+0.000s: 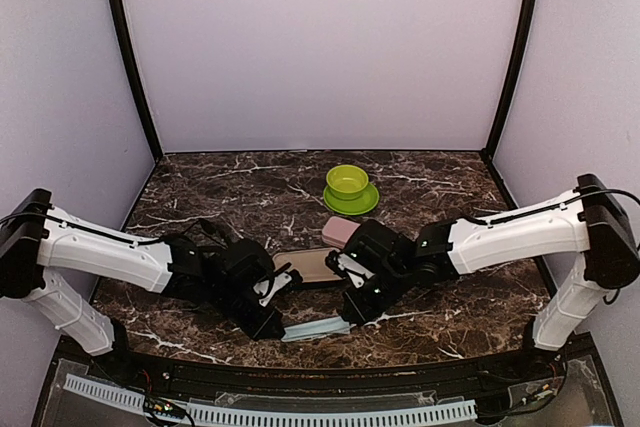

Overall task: Organize the sunglasses
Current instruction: Place the folded cleaning cloth at the center of the board, then pick up the folded cleaning cloth from the center of the board, then place the folded cleaning cloth in the sunglasses case.

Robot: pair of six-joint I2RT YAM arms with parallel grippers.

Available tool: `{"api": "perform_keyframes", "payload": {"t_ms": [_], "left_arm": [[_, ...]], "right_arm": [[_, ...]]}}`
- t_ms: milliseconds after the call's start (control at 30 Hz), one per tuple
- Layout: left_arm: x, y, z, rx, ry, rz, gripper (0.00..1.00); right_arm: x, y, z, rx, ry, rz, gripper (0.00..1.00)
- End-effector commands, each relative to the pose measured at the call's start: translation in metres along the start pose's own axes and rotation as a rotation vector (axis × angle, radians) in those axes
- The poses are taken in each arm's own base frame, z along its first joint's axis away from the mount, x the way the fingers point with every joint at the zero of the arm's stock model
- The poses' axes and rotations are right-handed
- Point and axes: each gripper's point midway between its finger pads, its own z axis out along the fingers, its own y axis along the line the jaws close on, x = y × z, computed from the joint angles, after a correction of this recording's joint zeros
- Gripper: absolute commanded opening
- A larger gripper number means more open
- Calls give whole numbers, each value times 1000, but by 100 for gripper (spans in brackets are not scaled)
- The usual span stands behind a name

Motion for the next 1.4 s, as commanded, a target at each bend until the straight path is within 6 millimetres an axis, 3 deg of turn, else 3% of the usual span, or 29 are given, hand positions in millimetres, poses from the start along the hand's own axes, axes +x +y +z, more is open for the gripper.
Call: {"api": "perform_keyframes", "payload": {"t_ms": [0,300,467,733,1033,1367], "left_arm": [[-19,-2,-4,-17,-57,1,0],[-42,5,-13,-50,-116,2,0],[-60,17,-23,-63,-141,1,0],[-79,36,-27,-84,-155,-2,0],[-93,42,-31,-89,-173,-6,0],[-97,53,-37,-101,-178,-38,0]], "right_arm": [[-14,-3,3,42,-26,3,0],[-36,-12,-8,64,-90,-2,0],[-53,-21,-19,76,-131,3,0],[-75,-42,-21,104,-161,6,0],[-100,-46,-22,108,-188,-24,0],[-109,-52,-21,110,-181,-24,0]]}}
